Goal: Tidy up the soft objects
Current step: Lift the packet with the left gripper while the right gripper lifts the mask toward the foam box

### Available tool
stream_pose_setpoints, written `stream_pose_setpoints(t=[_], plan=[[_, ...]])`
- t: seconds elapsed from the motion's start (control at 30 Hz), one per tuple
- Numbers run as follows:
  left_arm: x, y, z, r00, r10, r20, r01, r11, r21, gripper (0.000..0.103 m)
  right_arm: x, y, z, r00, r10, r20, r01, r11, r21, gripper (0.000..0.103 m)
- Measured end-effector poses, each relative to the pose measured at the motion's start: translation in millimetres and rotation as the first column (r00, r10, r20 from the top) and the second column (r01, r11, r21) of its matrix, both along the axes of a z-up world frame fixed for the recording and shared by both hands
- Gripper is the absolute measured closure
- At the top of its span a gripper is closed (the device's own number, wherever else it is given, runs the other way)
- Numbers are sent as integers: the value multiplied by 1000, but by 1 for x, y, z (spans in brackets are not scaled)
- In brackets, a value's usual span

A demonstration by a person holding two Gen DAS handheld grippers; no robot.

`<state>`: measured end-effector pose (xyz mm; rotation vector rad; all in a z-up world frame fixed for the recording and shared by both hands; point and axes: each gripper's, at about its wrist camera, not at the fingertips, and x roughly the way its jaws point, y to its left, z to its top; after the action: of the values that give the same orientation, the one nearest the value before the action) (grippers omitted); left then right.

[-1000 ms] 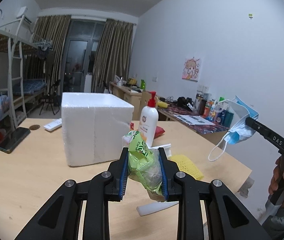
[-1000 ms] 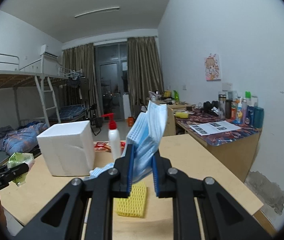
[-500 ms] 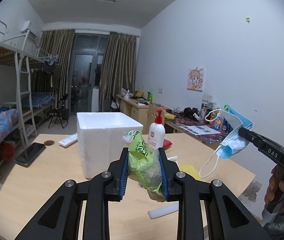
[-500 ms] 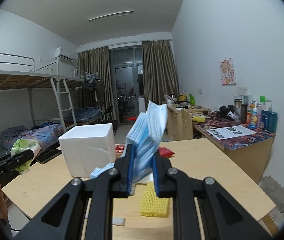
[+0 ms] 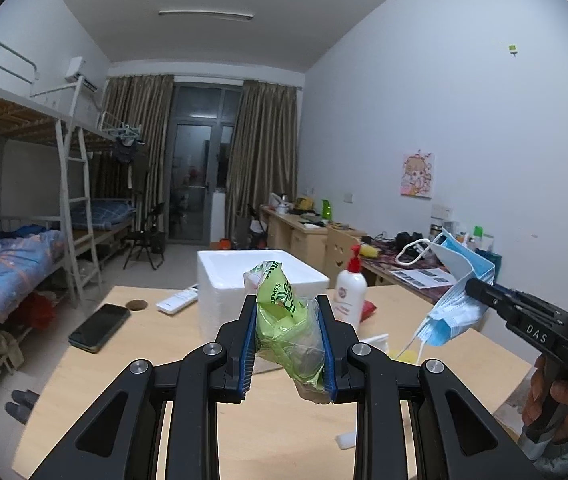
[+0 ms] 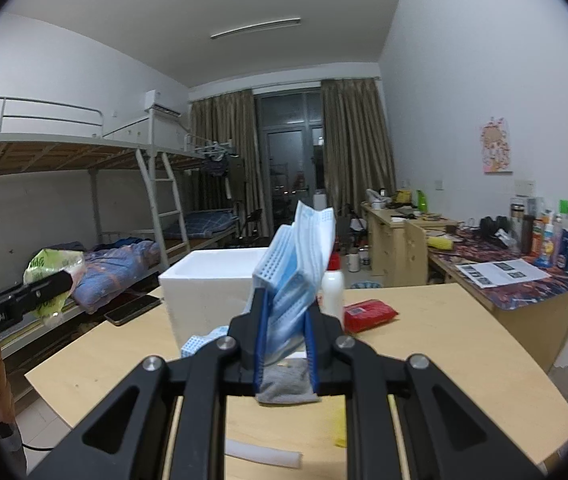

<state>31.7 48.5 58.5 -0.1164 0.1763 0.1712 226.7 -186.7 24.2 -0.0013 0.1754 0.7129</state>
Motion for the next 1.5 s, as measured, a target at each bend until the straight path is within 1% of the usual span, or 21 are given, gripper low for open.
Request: stream_pose_setpoints(t=[0.2,0.43,0.73,0.97,1.07,1.5], plan=[[9,17,9,999,39,-17,-39,999,-7,74,8,23,3,998,62,-10,-62,998,-6,83],[24,33,19,998,59,-15,-59,998,-9,74,21,43,8,995,102,-21,-102,995,-22,83],[54,46,24,998,45,-38,-46,999,-27,74,39,64,20,991,125,-38,-127,991,-38,83],[77,54,36,999,30,-42,-31,999,-13,74,51,87,28,987,154,-52,-157,986,-53,83],[87,59,38,999,15,-48,-16,1000,-23,75,53,94,32,986,160,-43,-163,985,-64,83],[140,86,57,998,4,-60,-5,1000,-16,75,78,122,47,986,166,-15,-167,980,-110,83]])
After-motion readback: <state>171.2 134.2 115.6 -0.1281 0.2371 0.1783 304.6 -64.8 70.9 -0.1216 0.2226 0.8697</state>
